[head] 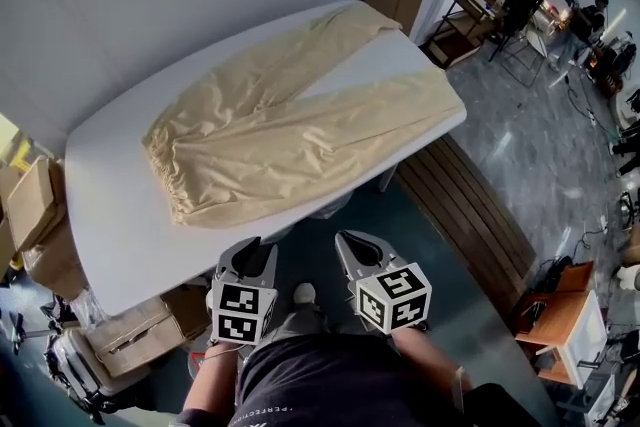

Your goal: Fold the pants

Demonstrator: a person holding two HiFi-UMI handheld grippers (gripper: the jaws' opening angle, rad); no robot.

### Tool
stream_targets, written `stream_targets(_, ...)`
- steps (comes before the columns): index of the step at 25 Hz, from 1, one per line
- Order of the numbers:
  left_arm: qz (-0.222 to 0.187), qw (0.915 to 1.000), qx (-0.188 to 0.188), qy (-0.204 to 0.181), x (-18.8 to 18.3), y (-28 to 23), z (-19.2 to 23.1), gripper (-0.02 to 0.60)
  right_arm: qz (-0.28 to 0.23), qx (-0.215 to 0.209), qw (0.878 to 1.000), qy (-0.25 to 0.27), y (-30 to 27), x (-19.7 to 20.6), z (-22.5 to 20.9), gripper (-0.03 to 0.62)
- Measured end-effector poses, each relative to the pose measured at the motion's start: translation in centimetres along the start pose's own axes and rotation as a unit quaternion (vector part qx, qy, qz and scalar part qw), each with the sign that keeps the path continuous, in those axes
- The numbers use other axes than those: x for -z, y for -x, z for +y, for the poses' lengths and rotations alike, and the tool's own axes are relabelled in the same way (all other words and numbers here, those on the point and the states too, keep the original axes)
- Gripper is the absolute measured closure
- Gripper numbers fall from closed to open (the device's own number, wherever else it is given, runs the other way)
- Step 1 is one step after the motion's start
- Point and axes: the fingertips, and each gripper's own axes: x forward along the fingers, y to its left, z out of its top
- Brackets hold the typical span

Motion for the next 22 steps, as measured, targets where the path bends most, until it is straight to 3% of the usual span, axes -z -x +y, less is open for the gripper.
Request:
stream_targets(12, 0.034, 0.9994, -0.01, 0.005, 0.4, -3.0, 3.7, 0.446, 0.009, -0.005, 1.0, 0.005, -3.8, -1.9, -1.7, 0.597)
stream_targets(22, 0.062, 0.9974, -0.034, 0.015, -0.7, -6.7, 6.1, 0.402, 0.029, -0.047, 0.998, 0.026, -7.1, -4.8, -3.8, 0.597)
